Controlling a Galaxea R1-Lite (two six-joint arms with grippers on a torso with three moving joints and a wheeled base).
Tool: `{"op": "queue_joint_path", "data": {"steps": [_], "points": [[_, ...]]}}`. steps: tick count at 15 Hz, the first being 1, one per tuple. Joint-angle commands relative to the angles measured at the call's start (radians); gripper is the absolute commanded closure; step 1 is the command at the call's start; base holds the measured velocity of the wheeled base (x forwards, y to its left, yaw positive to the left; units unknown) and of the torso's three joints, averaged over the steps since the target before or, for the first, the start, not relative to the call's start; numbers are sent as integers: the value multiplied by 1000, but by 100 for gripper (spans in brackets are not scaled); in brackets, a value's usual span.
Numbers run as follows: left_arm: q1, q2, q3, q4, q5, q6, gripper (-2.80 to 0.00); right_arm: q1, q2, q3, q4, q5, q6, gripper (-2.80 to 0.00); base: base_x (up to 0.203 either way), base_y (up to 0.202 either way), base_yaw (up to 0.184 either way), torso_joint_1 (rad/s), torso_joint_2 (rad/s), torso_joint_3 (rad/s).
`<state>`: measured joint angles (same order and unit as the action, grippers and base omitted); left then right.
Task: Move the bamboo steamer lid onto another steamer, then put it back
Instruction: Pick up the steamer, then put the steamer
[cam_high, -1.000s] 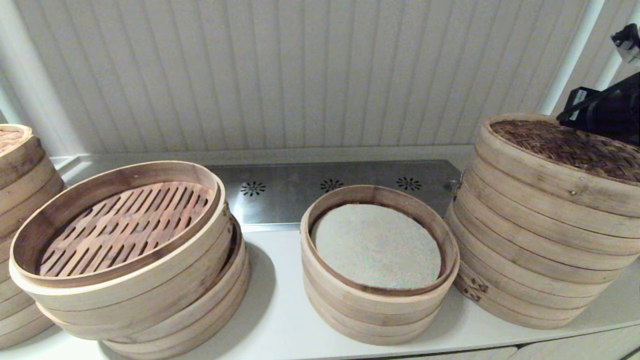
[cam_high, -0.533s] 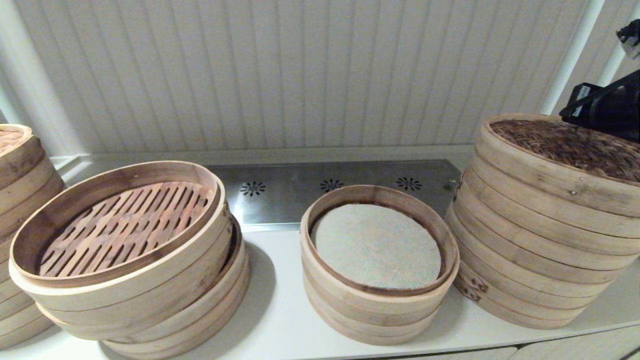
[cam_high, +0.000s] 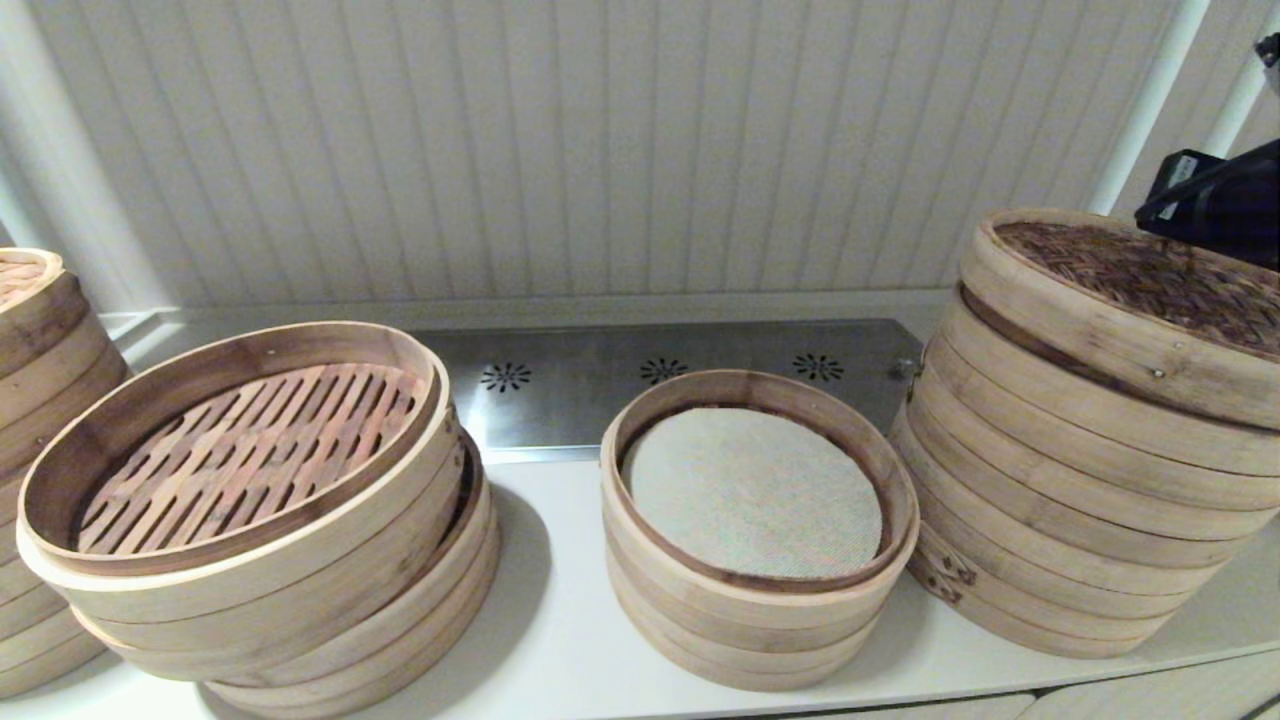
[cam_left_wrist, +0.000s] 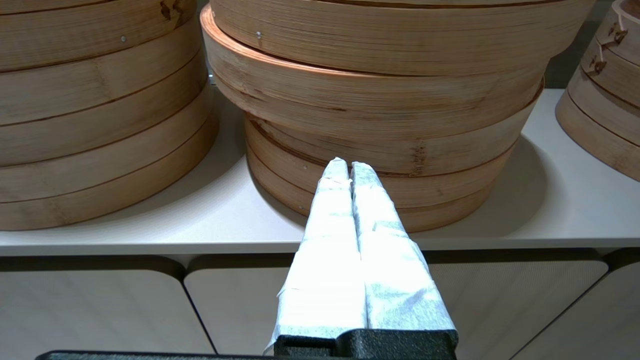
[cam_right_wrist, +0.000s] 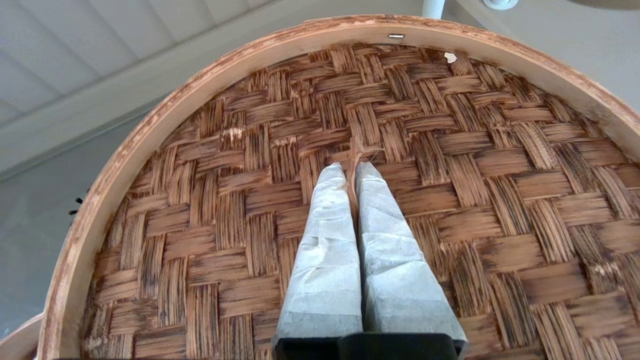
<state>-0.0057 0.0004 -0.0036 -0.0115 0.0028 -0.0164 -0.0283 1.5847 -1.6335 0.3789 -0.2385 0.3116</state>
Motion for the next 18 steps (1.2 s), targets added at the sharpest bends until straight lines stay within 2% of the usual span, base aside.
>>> {"op": "queue_joint_path", "data": {"steps": [1,14,18], "points": [[0,1,-1,-1,0,0,0,1,-12,-2,1,-1,3,0,0,0,0,0,0,0],[0,1,0,0,0,0,0,63,-62,9,1,0,5,0,0,0,0,0,0,0],[0,0,1,1,0,0,0,150,-90,20,1,1,6,0,0,0,0,0,0,0]]}}
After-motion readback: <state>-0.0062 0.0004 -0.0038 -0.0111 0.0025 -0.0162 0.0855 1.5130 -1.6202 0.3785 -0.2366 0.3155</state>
